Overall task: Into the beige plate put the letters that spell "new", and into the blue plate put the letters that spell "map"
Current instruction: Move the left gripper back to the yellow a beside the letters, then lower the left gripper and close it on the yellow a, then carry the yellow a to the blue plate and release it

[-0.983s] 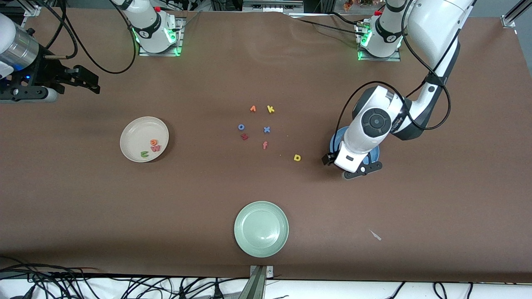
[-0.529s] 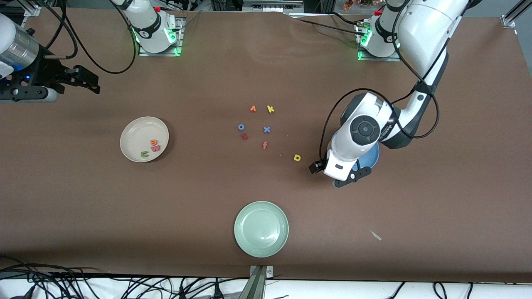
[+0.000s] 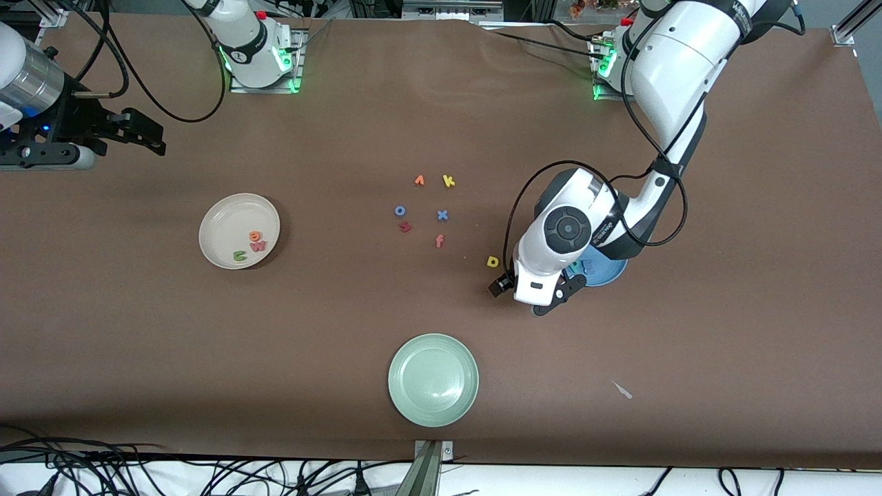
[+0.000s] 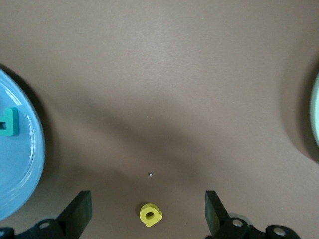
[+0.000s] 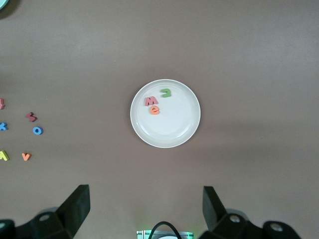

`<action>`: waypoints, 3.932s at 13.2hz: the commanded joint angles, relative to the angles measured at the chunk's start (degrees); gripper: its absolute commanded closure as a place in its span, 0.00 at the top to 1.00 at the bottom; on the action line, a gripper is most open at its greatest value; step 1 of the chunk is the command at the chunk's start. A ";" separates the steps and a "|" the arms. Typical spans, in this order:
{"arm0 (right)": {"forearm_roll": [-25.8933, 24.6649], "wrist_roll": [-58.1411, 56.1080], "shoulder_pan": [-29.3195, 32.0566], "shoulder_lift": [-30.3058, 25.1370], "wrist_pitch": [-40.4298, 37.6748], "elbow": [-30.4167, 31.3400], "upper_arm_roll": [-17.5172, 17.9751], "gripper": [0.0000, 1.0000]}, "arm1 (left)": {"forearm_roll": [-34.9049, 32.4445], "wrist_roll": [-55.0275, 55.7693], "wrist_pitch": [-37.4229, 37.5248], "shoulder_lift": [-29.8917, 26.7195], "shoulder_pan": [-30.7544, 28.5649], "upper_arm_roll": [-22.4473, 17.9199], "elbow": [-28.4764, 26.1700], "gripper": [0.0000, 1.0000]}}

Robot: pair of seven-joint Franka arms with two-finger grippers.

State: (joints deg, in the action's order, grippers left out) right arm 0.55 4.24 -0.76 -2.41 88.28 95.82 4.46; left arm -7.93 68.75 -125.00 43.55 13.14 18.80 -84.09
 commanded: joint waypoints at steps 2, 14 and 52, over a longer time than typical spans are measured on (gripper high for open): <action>-0.64 0.42 0.50 -0.67 0.14 0.07 0.73 1.00 | 0.38 1.39 1.34 2.85 2.05 -0.78 3.58 1.00; -0.37 0.60 0.41 -0.58 -0.04 -0.37 0.82 1.00 | 0.99 9.21 -2.34 4.88 8.48 -4.30 -1.41 0.85; -0.37 0.42 0.50 -0.41 -0.04 -0.54 0.64 1.00 | -5.87 -31.00 14.69 -19.28 -4.35 -4.03 -12.16 1.00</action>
State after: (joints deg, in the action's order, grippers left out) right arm 0.55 4.24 -0.78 -2.41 88.32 95.49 4.62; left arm -13.35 43.13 -111.75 28.46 9.17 14.82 -95.77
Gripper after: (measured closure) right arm 0.000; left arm 0.000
